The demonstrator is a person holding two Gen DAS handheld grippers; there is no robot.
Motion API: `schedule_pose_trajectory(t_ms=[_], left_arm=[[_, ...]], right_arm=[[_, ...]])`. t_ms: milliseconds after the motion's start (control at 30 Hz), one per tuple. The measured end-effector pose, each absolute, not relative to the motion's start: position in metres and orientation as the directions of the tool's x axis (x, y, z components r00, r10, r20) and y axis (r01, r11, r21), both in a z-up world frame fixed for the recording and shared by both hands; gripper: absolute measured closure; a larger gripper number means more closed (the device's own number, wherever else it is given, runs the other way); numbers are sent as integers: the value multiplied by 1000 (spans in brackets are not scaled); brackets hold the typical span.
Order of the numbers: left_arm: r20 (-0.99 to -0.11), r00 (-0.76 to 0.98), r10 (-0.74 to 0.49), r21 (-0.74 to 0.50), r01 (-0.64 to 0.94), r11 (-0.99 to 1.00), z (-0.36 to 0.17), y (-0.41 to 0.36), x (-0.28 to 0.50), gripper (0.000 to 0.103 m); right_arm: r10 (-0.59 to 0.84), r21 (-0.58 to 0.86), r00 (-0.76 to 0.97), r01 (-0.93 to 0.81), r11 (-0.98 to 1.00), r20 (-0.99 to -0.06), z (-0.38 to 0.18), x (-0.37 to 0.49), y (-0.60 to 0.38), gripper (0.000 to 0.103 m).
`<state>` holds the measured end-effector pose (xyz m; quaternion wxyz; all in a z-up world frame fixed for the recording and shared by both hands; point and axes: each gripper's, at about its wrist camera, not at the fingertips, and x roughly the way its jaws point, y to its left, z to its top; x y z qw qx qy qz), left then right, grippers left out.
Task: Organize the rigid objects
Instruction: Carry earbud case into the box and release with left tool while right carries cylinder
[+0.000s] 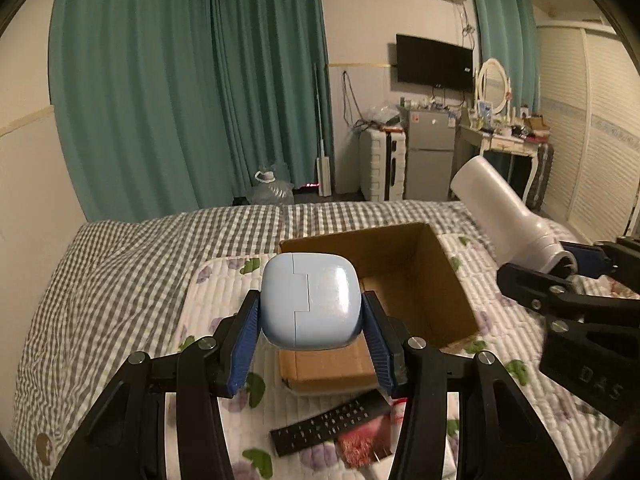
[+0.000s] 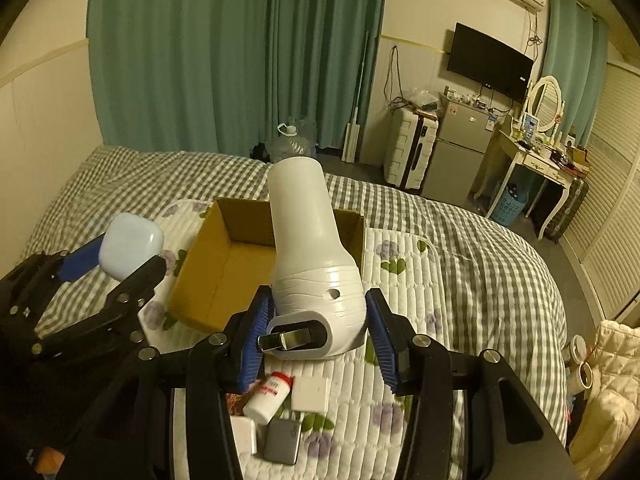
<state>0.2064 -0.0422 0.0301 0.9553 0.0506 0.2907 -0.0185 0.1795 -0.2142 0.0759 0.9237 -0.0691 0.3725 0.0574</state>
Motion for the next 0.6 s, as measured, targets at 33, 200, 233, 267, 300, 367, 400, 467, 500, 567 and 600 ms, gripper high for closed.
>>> schedule_pose_trajectory(t_ms=[33, 200, 233, 267, 300, 367, 400, 467, 500, 567, 600], left_arm=[[-564, 826, -7, 82, 64, 995, 24, -42, 213, 52], [-614, 789, -16, 70, 74, 995, -11, -45, 250, 52], [-617, 787, -14, 75, 76, 994, -17, -47, 255, 52], [-624, 782, -14, 80, 82, 993, -25, -49, 262, 52], [-629, 777, -16, 81, 86, 993, -30, -50, 266, 52], [-645, 763, -22, 75, 92, 993, -41, -52, 277, 52], [-650, 760, -21, 74, 90, 993, -46, -53, 280, 52], [-658, 753, -16, 69, 82, 994, -55, -53, 289, 52], [-662, 749, -19, 66, 83, 994, -56, -54, 294, 52], [-669, 743, -32, 57, 94, 994, -62, -56, 300, 52], [-669, 743, -31, 59, 94, 994, -63, -56, 301, 52]], right_arm=[[55, -83, 712, -158, 984, -700, 72, 185, -215, 56], [54, -71, 679, -154, 985, -732, 40, 221, -219, 56], [55, -69, 674, -155, 985, -737, 34, 226, -220, 56], [57, -66, 668, -157, 985, -742, 28, 232, -221, 56], [57, -65, 662, -158, 985, -747, 22, 237, -223, 56], [55, -66, 652, -159, 985, -756, 11, 249, -224, 56], [55, -65, 647, -160, 985, -760, 5, 252, -225, 56], [56, -59, 639, -158, 986, -768, -4, 260, -226, 56], [59, -57, 633, -161, 985, -772, -9, 264, -226, 56], [57, -59, 625, -163, 985, -779, -16, 268, -228, 56], [56, -61, 622, -165, 984, -781, -19, 270, -228, 56]])
